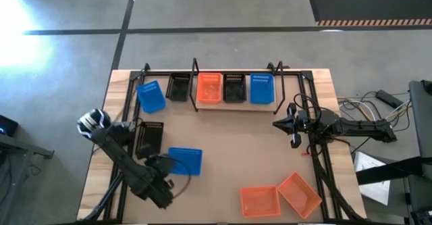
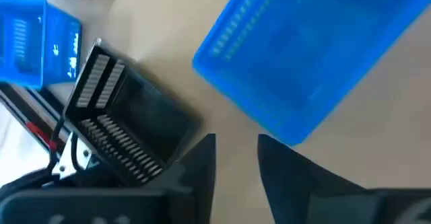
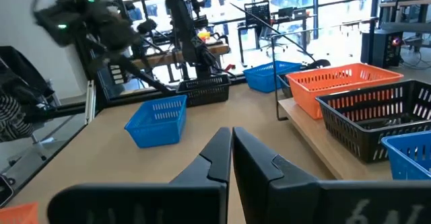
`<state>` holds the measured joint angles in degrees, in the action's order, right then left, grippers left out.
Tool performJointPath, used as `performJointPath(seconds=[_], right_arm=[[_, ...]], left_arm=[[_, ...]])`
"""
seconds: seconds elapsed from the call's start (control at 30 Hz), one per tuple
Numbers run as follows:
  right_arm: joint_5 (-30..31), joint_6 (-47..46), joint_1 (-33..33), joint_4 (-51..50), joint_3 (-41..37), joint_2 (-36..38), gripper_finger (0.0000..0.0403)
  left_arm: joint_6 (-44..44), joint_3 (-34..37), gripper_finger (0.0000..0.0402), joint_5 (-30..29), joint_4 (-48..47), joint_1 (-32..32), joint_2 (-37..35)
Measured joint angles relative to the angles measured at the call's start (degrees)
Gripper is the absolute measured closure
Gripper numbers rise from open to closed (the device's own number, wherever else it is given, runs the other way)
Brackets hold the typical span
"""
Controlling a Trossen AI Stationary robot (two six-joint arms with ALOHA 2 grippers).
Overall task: Stack baskets on shelf by color
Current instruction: Stack the bottom black bin on the black bin on the shelf
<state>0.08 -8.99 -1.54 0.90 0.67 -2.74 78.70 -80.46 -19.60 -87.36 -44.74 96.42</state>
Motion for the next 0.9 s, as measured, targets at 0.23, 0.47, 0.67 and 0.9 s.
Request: performJointPath(seconds=[0.23,0.47,0.67,0.9], right_arm=[[0.02,0.0,0.0,-0.04,0.0,0.0,0.0394],[0.0,0.0,0.02,-0.04,-0.01,-0.02,0.0394],[0.0,0.0,0.02,-0.09,0.0,-0.02,0.0394],[0.0,0.0,0.02,-0.1,0.0,-0.02,0.0394]], left_arm=[[-11.61,20.31,0.0221,4.64,10.81,0.15,-14.62],[-20.92,33.7,0.0204,7.64,16.13,0.41,-21.76],[-20.87,38.52,0.0235,8.14,19.26,0.49,-21.94],[-20.98,39.06,0.0328,8.01,25.63,0.49,-20.84]])
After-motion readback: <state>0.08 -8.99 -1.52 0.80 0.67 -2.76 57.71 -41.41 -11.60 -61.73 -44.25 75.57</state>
